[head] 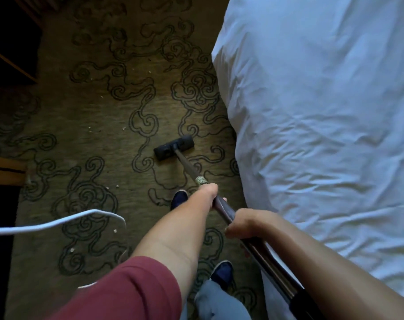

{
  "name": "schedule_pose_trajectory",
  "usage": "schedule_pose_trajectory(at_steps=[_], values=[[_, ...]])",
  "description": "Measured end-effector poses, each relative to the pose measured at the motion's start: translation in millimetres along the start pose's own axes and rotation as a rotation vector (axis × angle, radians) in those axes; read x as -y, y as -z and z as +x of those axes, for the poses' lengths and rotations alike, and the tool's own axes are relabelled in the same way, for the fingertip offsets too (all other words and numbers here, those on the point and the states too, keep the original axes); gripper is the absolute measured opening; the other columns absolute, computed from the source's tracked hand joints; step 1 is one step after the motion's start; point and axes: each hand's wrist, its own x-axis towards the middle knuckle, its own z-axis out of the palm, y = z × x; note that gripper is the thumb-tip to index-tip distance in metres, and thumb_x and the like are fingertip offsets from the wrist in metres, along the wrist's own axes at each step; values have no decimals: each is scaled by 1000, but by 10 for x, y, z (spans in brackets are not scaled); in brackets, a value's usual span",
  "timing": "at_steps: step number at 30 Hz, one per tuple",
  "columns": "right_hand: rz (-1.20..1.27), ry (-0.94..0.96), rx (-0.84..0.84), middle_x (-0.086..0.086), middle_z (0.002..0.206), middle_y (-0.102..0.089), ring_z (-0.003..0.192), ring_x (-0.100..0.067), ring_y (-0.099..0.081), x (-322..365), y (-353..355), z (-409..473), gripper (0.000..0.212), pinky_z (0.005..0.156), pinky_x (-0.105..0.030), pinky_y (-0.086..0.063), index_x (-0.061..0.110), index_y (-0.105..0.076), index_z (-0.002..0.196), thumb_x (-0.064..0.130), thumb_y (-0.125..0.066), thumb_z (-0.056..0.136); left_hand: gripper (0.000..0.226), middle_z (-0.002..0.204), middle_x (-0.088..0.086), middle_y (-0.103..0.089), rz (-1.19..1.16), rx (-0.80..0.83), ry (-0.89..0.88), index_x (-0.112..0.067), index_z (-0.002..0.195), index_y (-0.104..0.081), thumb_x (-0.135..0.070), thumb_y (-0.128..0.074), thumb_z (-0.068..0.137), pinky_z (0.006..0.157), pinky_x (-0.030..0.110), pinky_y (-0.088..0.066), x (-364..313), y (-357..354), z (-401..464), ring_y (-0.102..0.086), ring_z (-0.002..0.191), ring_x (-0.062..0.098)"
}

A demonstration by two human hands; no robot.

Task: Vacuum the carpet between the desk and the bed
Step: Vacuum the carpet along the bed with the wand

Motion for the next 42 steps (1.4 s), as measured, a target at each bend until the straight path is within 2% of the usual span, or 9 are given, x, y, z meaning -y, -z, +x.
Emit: schedule_pose_trajectory(at_steps=[4,9,14,21,26,32,35,40,42], values=[[-44,-24,2,-6,97,-63,85,-22,-61,-504,-576,-269,46,77,-27,-47,13,-63,117,43,-60,82,34,115,21,-65,35,-6,26,-4,133,-43,-13,-39,100,28,29,-45,711,-372,-254,-63,55,28],[84,-56,105,-11,103,-71,90,-24,-70,-971,-1105,-551,43,82,-32,-56,12,-61,113,40,-65,82,38,122,22,-61,55,36,139,-3,138,-39,-16,-37,102,44,38,-48,1388,-655,-575,-63,64,29],[142,-58,100,-5,85,-68,82,-21,-70,-1314,-1412,-654,32,58,-26,-54,14,-59,105,37,-61,83,22,90,22,-59,76,37,178,-3,119,-44,-14,-43,100,36,31,-49,1736,-848,-719,-65,66,31],[209,-45,121,-7,79,-65,88,-27,-72,-1465,-1378,-635,25,78,-35,-60,12,-53,85,34,-65,83,30,85,20,-64,34,-61,103,-1,119,-52,-15,-50,92,48,35,-57,1789,-983,-719,-69,60,30],[229,12,63,-9,82,-67,83,-26,-72,-1273,-874,-457,30,65,-33,-57,12,-54,86,38,-67,81,35,99,21,-65,-14,-124,-39,-3,125,-51,-13,-48,92,34,31,-50,1092,-867,-596,-67,51,31],[239,117,-53,-2,61,-67,38,-12,-64,-425,70,-44,29,32,-14,-43,12,-53,78,38,-67,81,36,106,22,-64,-50,-195,-201,2,124,-53,-8,-51,89,36,31,-52,-187,-188,-310,-67,51,34],[322,134,-10,-7,48,-68,42,-22,-68,106,508,145,26,32,-25,-48,6,-52,83,27,-66,79,40,114,22,-66,-57,-240,-217,2,123,-54,-10,-53,85,61,44,-62,-781,254,-119,-72,74,38],[371,176,-77,-16,79,-72,61,-29,-73,1182,1371,550,31,59,-41,-63,3,-56,96,25,-67,78,40,106,25,-66,-206,-277,-249,4,124,-51,-6,-58,86,35,32,-50,-1972,1158,269,-62,51,32],[361,214,-137,-13,81,-71,58,-24,-72,1617,1712,730,32,53,-35,-61,5,-56,99,25,-66,75,42,89,24,-62,-283,-261,-282,5,125,-50,-7,-62,87,38,30,-50,-2456,1514,366,-59,46,29]])
